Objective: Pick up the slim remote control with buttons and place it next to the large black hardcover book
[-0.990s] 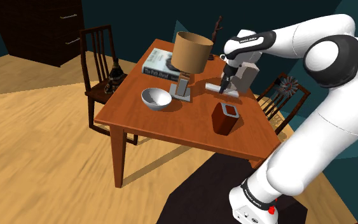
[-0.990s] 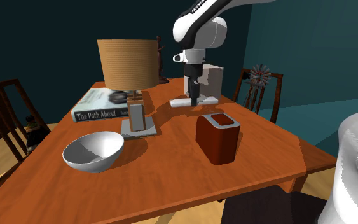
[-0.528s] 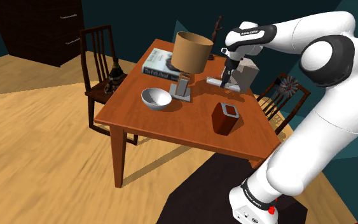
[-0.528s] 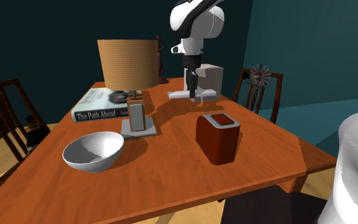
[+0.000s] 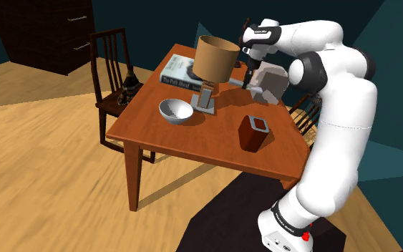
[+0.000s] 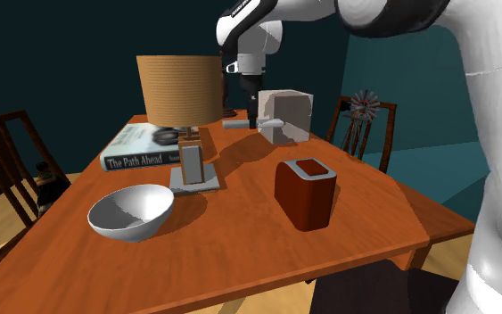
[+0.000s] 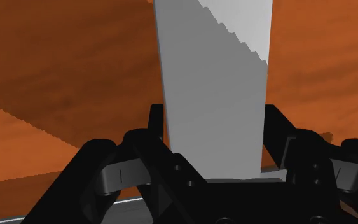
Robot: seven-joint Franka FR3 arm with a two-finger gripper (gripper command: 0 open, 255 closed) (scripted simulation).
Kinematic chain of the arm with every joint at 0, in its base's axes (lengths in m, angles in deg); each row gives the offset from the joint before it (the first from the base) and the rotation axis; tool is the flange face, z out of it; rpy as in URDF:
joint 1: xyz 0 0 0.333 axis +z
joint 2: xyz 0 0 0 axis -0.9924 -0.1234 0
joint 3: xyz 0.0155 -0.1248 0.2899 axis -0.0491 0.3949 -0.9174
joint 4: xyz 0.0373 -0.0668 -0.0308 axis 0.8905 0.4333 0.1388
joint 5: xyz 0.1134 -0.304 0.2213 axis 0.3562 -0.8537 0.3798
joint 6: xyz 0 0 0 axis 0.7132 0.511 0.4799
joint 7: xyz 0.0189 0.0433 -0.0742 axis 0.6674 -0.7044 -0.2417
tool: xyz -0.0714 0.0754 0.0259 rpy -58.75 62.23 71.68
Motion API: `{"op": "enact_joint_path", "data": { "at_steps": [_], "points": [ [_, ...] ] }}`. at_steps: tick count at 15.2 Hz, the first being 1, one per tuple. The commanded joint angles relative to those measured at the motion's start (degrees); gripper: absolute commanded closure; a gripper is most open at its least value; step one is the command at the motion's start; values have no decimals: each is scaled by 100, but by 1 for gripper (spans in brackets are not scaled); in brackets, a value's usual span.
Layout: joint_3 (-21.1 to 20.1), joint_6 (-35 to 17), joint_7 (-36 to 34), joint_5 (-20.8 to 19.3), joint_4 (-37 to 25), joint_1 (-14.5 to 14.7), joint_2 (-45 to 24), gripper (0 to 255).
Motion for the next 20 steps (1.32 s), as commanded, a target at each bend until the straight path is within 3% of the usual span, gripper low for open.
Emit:
{"op": "enact_joint_path", "data": {
  "at_steps": [1, 3, 6, 12, 20],
  "points": [
    [-84, 330, 91, 260, -894, -317, -614, 255],
    [-198, 750, 87, 482, -1969, -686, -1275, 255],
    [-447, 1658, -98, 781, -4223, -1436, -2521, 255],
    [-414, 1033, 10, 743, -3340, -1201, -2318, 255],
    [-414, 396, 107, 767, -2627, -1037, -2289, 255]
  ]
}}
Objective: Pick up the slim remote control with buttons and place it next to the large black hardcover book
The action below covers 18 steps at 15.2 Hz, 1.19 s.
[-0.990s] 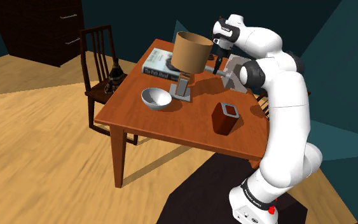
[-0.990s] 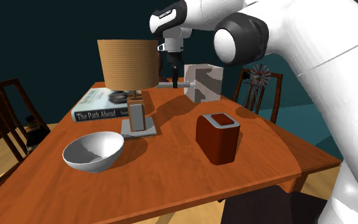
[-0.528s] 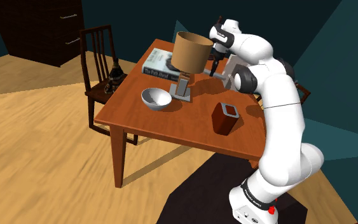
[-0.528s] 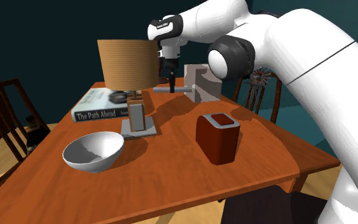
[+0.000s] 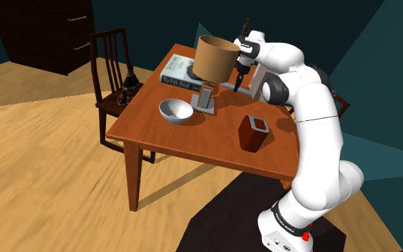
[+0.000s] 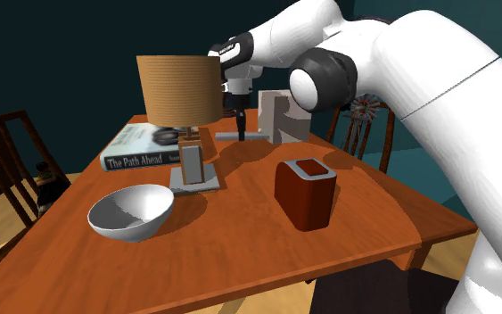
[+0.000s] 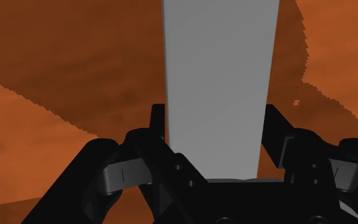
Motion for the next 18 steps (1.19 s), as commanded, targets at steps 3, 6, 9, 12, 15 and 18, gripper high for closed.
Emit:
{"op": "enact_joint_path", "data": {
  "at_steps": [3, 6, 9, 12, 15, 18],
  "points": [
    [-9, -304, 45, 23, 306, 64, -14, 255],
    [-23, -502, 74, 47, 472, 92, -57, 255],
    [-38, -656, 96, 69, 590, 109, -101, 255],
    [-38, -655, 96, 69, 588, 108, -102, 255],
    [-38, -655, 96, 69, 588, 108, -102, 255],
    [-38, -656, 96, 69, 590, 109, -101, 0]
  ]
}}
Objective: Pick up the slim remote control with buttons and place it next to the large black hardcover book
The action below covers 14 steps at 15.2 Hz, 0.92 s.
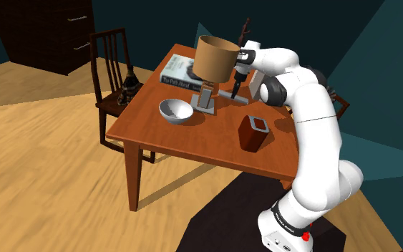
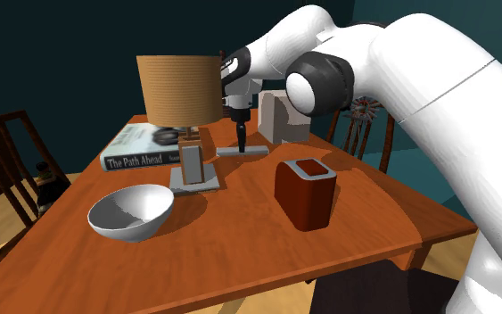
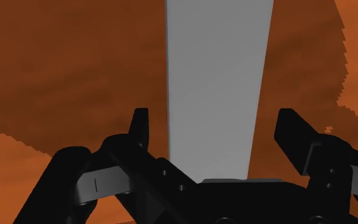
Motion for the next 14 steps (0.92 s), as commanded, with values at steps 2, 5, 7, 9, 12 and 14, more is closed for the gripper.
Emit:
{"op": "enact_joint_path", "data": {
  "at_steps": [2, 5, 7, 9, 12, 14],
  "points": [
    [0, 0, 0, 0, 0, 0, 0, 0],
    [14, 163, -23, -22, -134, -22, 39, 0],
    [32, 511, -74, -58, -456, -84, 86, 0],
    [36, 658, -95, -68, -608, -117, 91, 0],
    [36, 658, -95, -68, -608, -117, 91, 0],
    [36, 658, -95, -68, -608, -117, 91, 0]
  ]
}}
